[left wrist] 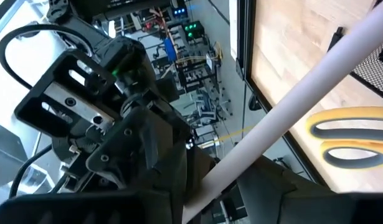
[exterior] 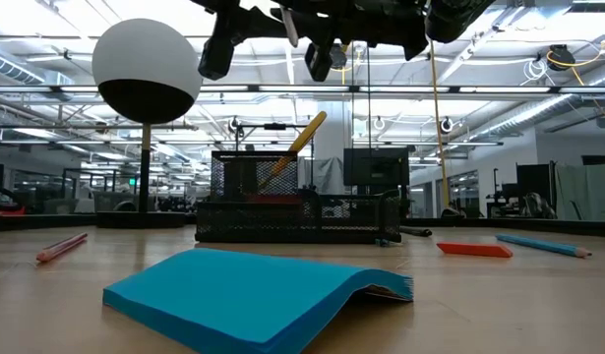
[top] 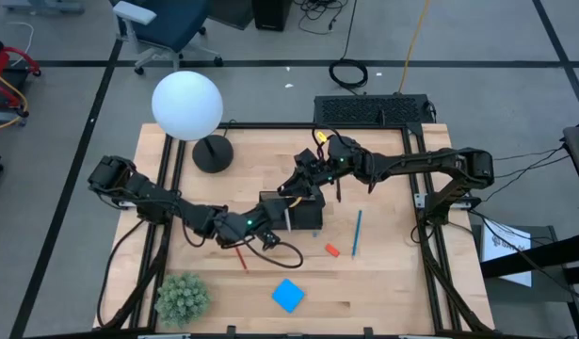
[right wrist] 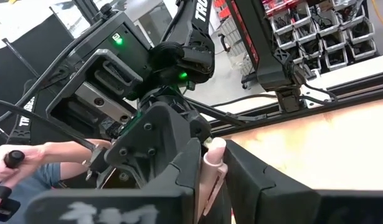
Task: Pick and place office supplies into organizer
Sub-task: Put the light pink pen into the desk organizer
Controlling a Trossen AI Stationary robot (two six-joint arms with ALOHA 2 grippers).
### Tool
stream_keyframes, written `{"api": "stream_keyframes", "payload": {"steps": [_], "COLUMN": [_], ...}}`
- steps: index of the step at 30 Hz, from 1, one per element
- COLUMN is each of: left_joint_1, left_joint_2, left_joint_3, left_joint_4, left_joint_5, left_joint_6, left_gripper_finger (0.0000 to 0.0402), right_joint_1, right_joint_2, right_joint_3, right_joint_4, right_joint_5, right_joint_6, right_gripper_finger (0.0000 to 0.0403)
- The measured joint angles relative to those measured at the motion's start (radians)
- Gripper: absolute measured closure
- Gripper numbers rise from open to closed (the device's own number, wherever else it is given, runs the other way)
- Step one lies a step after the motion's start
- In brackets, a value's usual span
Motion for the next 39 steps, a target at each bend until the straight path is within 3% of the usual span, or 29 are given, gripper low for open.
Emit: {"api": "stream_keyframes", "payload": {"steps": [11, 18, 30, 39], "left_joint_1": [-0.045, -0.056, -0.062, -0.059], "left_joint_2": [-0.013, -0.089, -0.306, -0.483], "left_joint_3": [0.002, 0.002, 0.000, 0.000], "left_joint_4": [-0.004, -0.081, -0.421, -0.449], "left_joint_5": [-0.125, -0.129, -0.109, -0.069], "left_joint_6": [-0.136, -0.277, -0.710, -0.972], "left_gripper_finger": [0.0281, 0.0282, 0.0282, 0.0282], "right_joint_1": [-0.011, -0.013, -0.011, -0.011], "right_joint_2": [-0.039, -0.041, -0.042, -0.042], "right_joint_3": [-0.001, -0.002, -0.001, -0.001], "right_joint_4": [-0.053, -0.062, -0.049, -0.057], "right_joint_5": [0.004, 0.001, 0.001, 0.003], "right_joint_6": [-0.043, -0.064, -0.207, -0.398], "right_gripper_finger": [0.0365, 0.0366, 0.0367, 0.0367]}}
